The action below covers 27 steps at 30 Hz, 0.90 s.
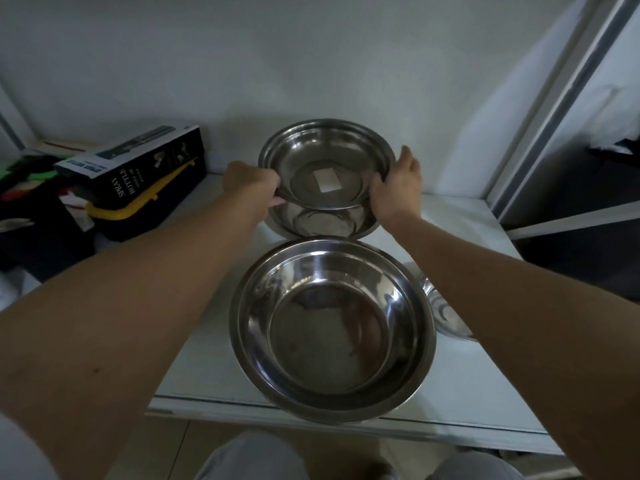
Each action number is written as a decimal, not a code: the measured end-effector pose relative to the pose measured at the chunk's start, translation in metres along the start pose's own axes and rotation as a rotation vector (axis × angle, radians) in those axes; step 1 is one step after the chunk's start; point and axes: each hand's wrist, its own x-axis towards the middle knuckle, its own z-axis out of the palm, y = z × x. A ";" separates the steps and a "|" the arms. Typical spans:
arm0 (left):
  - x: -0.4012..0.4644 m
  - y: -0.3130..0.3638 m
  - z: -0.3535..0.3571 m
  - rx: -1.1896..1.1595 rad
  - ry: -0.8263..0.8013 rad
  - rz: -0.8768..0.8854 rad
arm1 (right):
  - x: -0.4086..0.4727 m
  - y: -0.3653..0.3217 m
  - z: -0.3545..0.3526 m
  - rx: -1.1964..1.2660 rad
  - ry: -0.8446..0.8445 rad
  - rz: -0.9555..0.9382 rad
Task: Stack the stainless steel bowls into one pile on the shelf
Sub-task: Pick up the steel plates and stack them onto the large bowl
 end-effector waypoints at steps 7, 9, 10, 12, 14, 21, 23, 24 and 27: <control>-0.002 -0.025 0.000 0.254 -0.004 -0.067 | 0.004 0.020 0.020 -0.011 -0.181 0.257; -0.013 -0.028 -0.001 0.312 0.028 -0.052 | 0.004 0.026 0.024 -0.045 -0.226 0.292; -0.016 -0.030 -0.001 0.379 0.042 -0.026 | 0.004 0.028 0.026 -0.061 -0.248 0.308; -0.022 -0.032 -0.003 0.599 0.091 0.037 | 0.004 0.034 0.030 -0.094 -0.272 0.313; -0.022 -0.032 -0.003 0.669 0.096 0.056 | 0.005 0.038 0.034 -0.119 -0.286 0.307; -0.012 -0.041 0.000 0.501 0.000 0.117 | 0.013 0.041 0.035 -0.186 -0.306 0.262; -0.008 -0.046 0.001 0.478 0.009 0.140 | 0.014 0.040 0.037 -0.186 -0.303 0.249; -0.007 -0.048 0.001 0.462 0.012 0.132 | 0.015 0.040 0.038 -0.179 -0.298 0.258; -0.007 -0.053 0.002 0.420 0.011 0.098 | 0.018 0.042 0.038 -0.104 -0.300 0.333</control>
